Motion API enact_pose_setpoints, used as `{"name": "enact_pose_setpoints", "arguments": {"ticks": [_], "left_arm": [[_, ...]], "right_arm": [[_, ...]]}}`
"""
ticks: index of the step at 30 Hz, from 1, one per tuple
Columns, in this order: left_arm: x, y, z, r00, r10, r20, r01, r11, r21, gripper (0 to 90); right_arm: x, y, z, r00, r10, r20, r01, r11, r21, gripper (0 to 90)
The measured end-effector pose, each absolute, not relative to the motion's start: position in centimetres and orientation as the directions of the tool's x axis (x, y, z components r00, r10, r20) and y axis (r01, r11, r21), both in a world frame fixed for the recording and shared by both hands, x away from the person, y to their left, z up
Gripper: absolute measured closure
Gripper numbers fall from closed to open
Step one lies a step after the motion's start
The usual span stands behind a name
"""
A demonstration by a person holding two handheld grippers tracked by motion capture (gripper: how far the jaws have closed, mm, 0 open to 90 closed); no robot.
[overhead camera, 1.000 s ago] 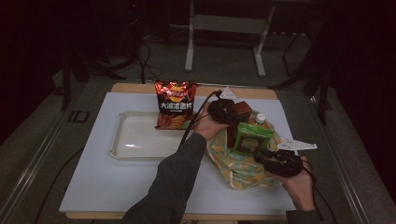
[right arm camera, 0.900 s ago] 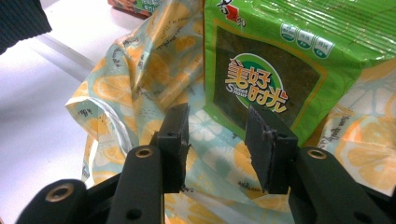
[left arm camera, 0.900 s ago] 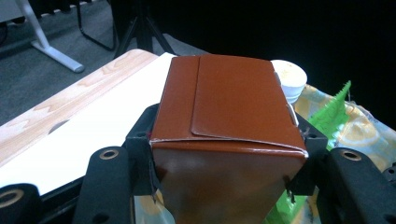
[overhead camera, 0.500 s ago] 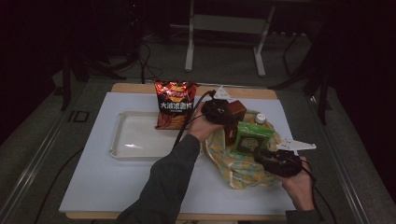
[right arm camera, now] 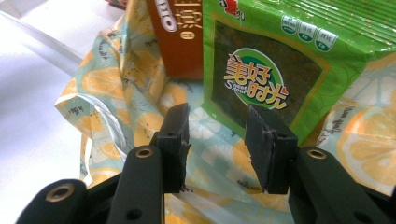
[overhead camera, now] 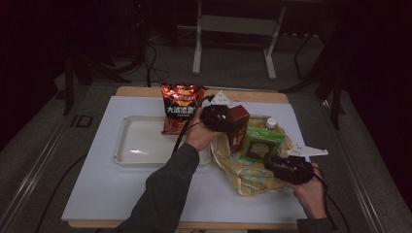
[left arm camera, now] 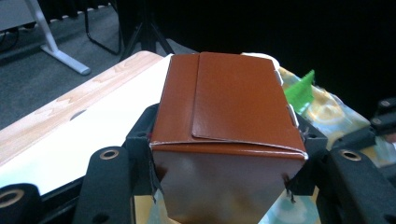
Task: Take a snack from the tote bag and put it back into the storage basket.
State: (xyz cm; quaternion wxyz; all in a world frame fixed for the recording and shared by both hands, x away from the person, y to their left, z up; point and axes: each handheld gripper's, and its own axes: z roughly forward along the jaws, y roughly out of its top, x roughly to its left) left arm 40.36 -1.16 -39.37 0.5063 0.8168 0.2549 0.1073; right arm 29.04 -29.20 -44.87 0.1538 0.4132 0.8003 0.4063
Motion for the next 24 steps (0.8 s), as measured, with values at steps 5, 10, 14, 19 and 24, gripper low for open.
{"name": "enact_pose_setpoints", "arguments": {"ticks": [5, 10, 14, 19, 24], "left_arm": [[39.4, -1.2, -38.9, 0.861, 0.506, -0.059, 0.286, -0.385, 0.877, 42.2], [38.6, -1.4, -38.6, 0.868, 0.494, -0.045, 0.272, -0.399, 0.876, 42.2], [37.8, -1.3, -38.0, 0.872, 0.488, -0.049, 0.267, -0.39, 0.881, 42.2], [37.2, -1.4, -37.5, 0.877, 0.475, -0.064, 0.269, -0.377, 0.886, 42.2], [36.5, -1.5, -37.1, 0.884, 0.464, -0.057, 0.255, -0.376, 0.891, 42.2]], "right_arm": [[29.0, -29.2, -44.9, -0.609, 0.788, 0.09, 0.537, 0.326, 0.778, 60.0], [29.0, -29.2, -44.8, -0.609, 0.788, 0.089, 0.537, 0.327, 0.778, 60.1], [29.0, -29.1, -44.9, -0.612, 0.786, 0.089, 0.535, 0.329, 0.778, 60.2], [29.0, -29.1, -44.8, -0.611, 0.786, 0.09, 0.533, 0.325, 0.781, 60.2], [29.0, -29.0, -44.8, -0.611, 0.786, 0.089, 0.532, 0.325, 0.782, 59.9]]}}
